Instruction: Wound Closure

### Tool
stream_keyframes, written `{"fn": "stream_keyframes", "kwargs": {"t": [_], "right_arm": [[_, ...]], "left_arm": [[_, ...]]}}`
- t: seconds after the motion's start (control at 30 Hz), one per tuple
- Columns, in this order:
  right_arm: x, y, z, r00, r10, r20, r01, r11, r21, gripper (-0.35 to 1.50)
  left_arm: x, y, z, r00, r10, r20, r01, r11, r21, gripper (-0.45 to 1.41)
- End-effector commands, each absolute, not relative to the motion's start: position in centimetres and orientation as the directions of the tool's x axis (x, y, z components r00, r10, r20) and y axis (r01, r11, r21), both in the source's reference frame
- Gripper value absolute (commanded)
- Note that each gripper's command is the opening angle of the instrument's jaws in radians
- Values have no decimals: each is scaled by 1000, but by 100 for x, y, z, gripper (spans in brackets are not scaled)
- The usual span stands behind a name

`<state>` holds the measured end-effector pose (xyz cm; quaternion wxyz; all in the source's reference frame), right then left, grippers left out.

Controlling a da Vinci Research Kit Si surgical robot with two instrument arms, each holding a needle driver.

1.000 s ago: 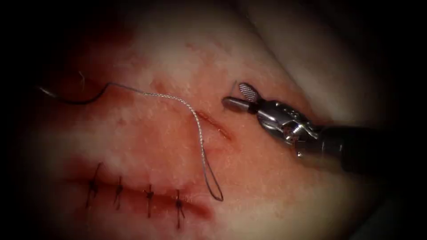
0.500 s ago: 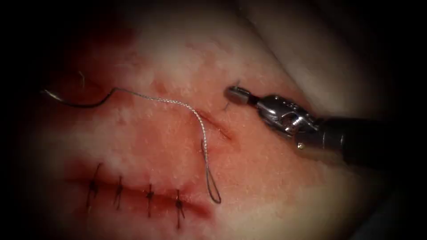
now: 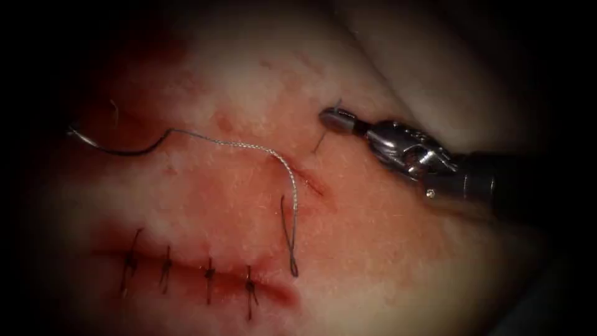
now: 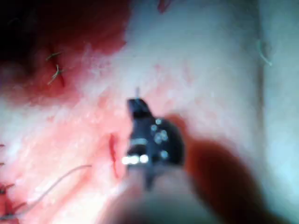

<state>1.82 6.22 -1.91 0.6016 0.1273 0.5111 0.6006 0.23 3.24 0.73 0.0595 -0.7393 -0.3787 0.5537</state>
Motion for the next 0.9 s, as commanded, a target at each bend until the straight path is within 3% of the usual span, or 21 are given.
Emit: {"fn": "stream_keyframes", "kwargs": {"t": [0.03,0.13,0.17,0.3,0.53,0.73,0.77,0.83,0.9], "right_arm": [[186,623,-187,-240,849,-471,-593,256,763,-35],[185,625,-189,-246,840,-484,-589,267,763,-35],[184,628,-191,-260,827,-499,-588,274,761,-16],[176,631,-204,-235,784,-574,-648,314,694,135],[139,620,-255,-121,753,-646,-705,394,590,141],[140,608,-256,-97,742,-663,-707,418,571,140],[142,607,-253,-93,743,-663,-707,419,569,141],[146,605,-249,-80,748,-659,-710,421,564,143],[150,602,-245,-66,754,-654,-711,424,561,145]], "left_arm": [[17,319,79,94,628,-773,494,-703,-511,-35],[16,318,81,94,626,-774,490,-706,-512,-35],[15,319,83,92,625,-775,481,-709,-515,-35],[5,320,101,56,616,-786,405,-733,-546,-35],[-15,298,184,-135,626,-768,257,-726,-637,-35],[1,286,209,-254,658,-709,234,-670,-705,-35],[5,285,210,-272,685,-676,238,-632,-737,-25],[10,282,211,-292,726,-623,231,-579,-782,25],[13,279,211,-313,755,-577,210,-537,-817,45]]}}
